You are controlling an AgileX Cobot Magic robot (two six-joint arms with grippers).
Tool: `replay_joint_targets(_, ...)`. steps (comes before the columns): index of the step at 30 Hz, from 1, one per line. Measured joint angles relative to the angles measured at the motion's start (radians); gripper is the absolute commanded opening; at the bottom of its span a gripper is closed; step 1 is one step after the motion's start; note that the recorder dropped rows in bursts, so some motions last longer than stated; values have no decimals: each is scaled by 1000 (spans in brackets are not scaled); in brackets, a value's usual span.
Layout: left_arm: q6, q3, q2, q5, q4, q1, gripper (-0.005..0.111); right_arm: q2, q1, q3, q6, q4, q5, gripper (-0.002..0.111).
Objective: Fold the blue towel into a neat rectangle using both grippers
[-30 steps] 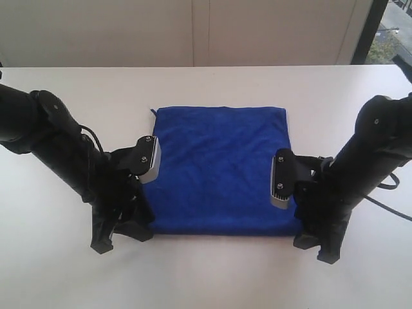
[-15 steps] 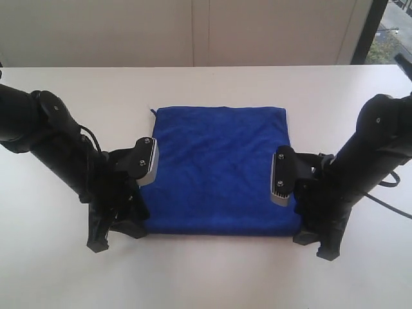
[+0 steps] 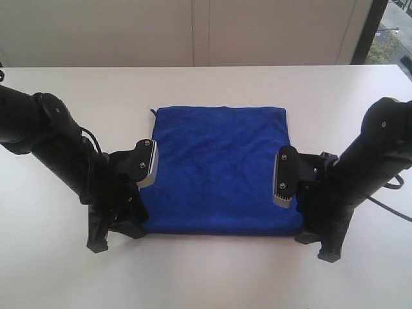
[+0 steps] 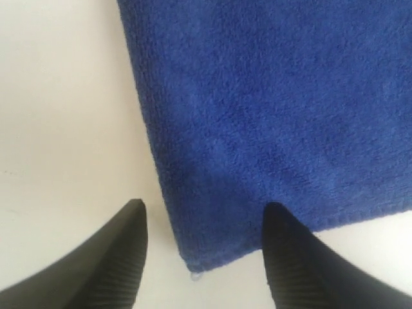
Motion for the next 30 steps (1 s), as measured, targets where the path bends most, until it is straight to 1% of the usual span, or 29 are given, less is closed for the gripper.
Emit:
replay_joint_targets(4,0,0,2,0,0,0,40,4,0,31,0,0,-51,52)
replay_joint_targets(8,0,0,2,0,0,0,40,10,0,33,0,0,-62,51)
replay_joint_targets(11,0,0,2,-2,0,0,37,18,0,33,0,2,-60,42)
replay_joint_targets(14,0,0,2,-2,0,0,24,22,0,33,0,8,-58,32)
replay_joint_targets(15,0,0,2,-2,0,0,15,22,0,33,0,10,-58,26)
replay_joint_targets(16,0,0,2,-2,0,0,10,24,0,33,0,14,-58,23)
replay_joint_targets(17,0,0,2,1,5,0,2,24,0,33,0,14,-62,21)
replay_joint_targets(18,0,0,2,9,15,0,0,24,0,33,0,14,-66,20)
replay_joint_targets(21,-2,0,2,23,24,0,0,26,0,33,0,14,-75,19)
replay_joint_targets(24,-64,0,2,29,25,0,0,26,0,33,0,14,-75,17)
replay_joint_targets(25,-95,0,2,39,28,0,0,26,0,33,0,14,-75,14)
replay_joint_targets(29,-189,0,-47,106,47,0,0,-7,0,33,0,8,-31,0)
replay_joint_targets(30,-217,0,-63,120,62,0,0,-21,0,33,0,6,-19,0)
